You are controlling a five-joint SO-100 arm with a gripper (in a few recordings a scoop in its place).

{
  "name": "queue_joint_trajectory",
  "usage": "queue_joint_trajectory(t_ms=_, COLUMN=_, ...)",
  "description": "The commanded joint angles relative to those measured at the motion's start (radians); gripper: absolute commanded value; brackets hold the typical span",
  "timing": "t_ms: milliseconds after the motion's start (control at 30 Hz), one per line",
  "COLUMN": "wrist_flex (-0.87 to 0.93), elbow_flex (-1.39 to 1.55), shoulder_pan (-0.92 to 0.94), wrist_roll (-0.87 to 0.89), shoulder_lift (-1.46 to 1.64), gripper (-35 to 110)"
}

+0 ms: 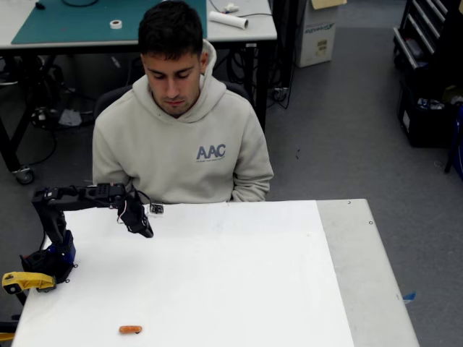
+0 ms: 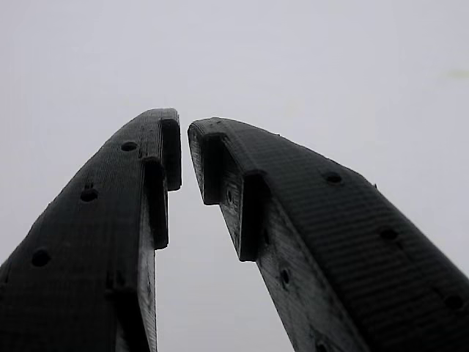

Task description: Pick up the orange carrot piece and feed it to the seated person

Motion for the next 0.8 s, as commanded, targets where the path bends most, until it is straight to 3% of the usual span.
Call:
queue_joint_trajectory(t_ms=0, wrist_flex=0.018, elbow_flex=-0.078, shoulder_pan=0.097, wrist_roll=-0.087, shoulder_lift=0.002, gripper=-3)
queue_joint_trajectory(t_ms=767, wrist_flex=0.020, elbow_flex=-0.238, shoulder_pan=0.647, wrist_roll=-0.525, shoulder_lift=-0.176, gripper=-3)
